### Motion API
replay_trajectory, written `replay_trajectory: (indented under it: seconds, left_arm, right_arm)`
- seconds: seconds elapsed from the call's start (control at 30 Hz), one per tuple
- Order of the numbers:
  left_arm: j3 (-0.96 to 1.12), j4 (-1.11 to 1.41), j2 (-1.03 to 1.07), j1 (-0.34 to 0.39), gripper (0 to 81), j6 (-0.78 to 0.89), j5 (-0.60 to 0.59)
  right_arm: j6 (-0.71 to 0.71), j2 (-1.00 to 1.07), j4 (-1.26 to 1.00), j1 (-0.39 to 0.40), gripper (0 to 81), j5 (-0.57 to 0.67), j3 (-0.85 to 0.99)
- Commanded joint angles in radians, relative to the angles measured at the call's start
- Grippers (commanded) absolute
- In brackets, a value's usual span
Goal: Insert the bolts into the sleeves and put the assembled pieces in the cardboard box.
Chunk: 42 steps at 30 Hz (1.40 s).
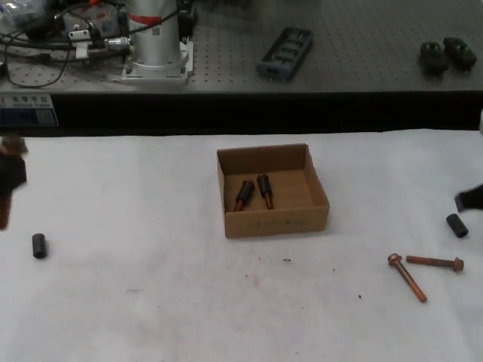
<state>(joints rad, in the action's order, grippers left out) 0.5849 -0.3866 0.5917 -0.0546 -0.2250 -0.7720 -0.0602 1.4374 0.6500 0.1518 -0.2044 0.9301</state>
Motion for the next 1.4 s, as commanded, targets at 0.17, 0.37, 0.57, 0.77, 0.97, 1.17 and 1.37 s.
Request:
replay_trajectory:
  seconds: [0.17, 0.37, 0.57, 0.77, 0.97, 1.17, 1.37]
  left_arm:
    - [-0.24, 0.325, 0.047, -0.023, 0.6, -0.028, 0.057]
    - [-0.328, 0.481, 0.085, -0.023, 0.6, -0.03, 0.057]
    - [-0.378, 0.561, 0.093, -0.023, 0.6, -0.052, 0.057]
    - [-0.389, 0.571, 0.093, -0.023, 0.6, -0.073, 0.057]
    - [-0.392, 0.568, 0.093, -0.023, 0.6, -0.073, 0.057]
    - [-0.402, 0.568, 0.093, -0.023, 0.6, -0.073, 0.057]
    - [-0.402, 0.568, 0.093, -0.023, 0.6, -0.073, 0.057]
  right_arm:
    - [-0.009, 0.173, -0.08, -0.022, 27.4, 0.193, 0.123]
    - [-0.009, 0.315, -0.075, -0.022, 27.4, 0.204, 0.187]
    - [-0.003, 0.42, -0.074, -0.022, 27.4, 0.252, 0.216]
    - [-0.005, 0.487, -0.078, -0.022, 27.4, 0.253, 0.216]
    - [-0.005, 0.513, -0.08, -0.022, 27.4, 0.253, 0.216]
    - [-0.003, 0.513, -0.08, -0.022, 27.4, 0.264, 0.216]
    - [-0.001, 0.507, -0.069, -0.022, 27.4, 0.264, 0.218]
